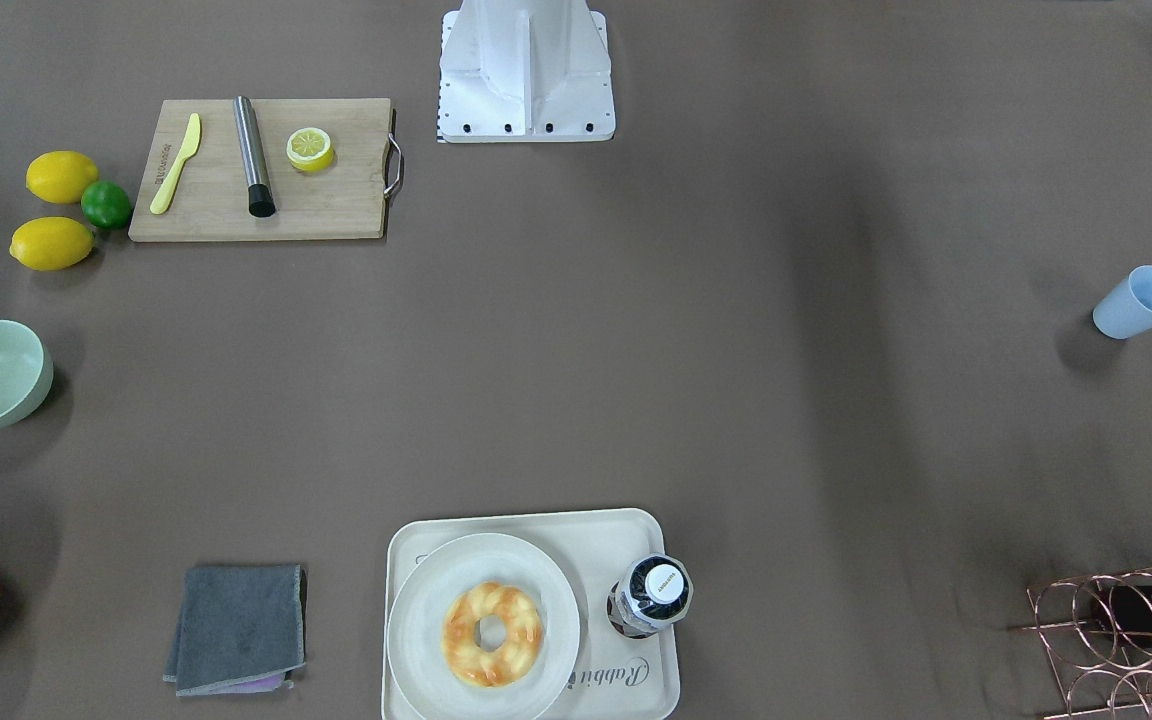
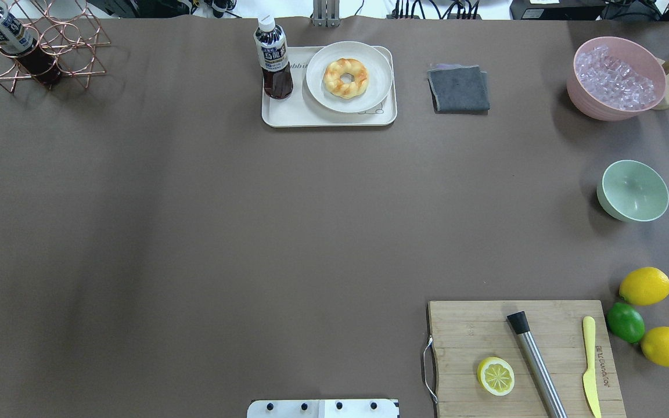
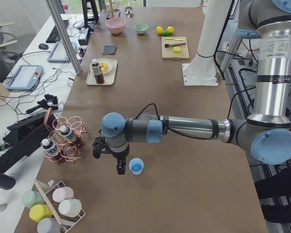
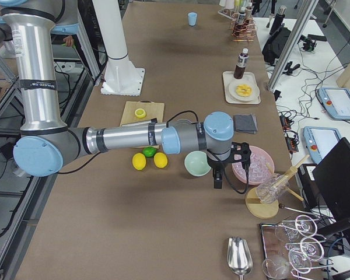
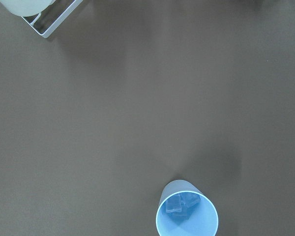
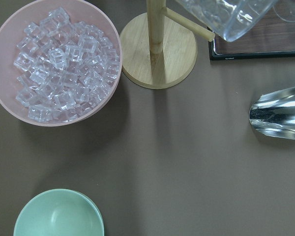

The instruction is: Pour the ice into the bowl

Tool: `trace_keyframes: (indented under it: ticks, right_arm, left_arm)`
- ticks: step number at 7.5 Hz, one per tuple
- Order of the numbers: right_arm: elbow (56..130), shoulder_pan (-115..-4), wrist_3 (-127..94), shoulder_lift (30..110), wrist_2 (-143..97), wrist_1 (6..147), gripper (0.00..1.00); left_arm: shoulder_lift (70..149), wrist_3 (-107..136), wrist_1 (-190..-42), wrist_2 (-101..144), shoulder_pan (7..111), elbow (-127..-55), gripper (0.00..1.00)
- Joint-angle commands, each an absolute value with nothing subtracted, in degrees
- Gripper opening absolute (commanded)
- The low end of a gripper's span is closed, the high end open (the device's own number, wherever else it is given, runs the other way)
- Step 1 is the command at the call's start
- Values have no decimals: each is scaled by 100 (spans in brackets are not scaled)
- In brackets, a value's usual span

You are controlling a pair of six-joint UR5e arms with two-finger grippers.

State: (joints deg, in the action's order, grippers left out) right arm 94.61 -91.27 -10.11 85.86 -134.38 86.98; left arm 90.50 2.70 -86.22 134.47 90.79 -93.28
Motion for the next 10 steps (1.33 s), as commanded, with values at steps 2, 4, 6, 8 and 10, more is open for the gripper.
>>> trace_keyframes:
  ticks: [2, 4, 6, 8, 10]
  right_arm:
    - [9466, -9123, -1011, 8587, -13438, 8693, 99]
    - [9475, -9123, -1011, 8596, -13430, 8692, 99]
    - [9475, -9123, -1011, 8622, -13438, 8675, 99]
    - [9501, -9123, -1011, 8666, -13438, 8666, 99]
    - [9501, -9123, -1019, 8710, -13438, 8649, 99]
  left_arm:
    - [9053, 273, -8604, 13456, 9079, -9413, 98]
    - [9114, 281, -8613, 13421, 9079, -9431, 98]
    - [9176, 403, -8596, 13412, 9062, -9535, 98]
    - [9158, 659, -8613, 13403, 9044, -9633, 98]
    - [9141, 1138, -8622, 13377, 9044, -9798, 98]
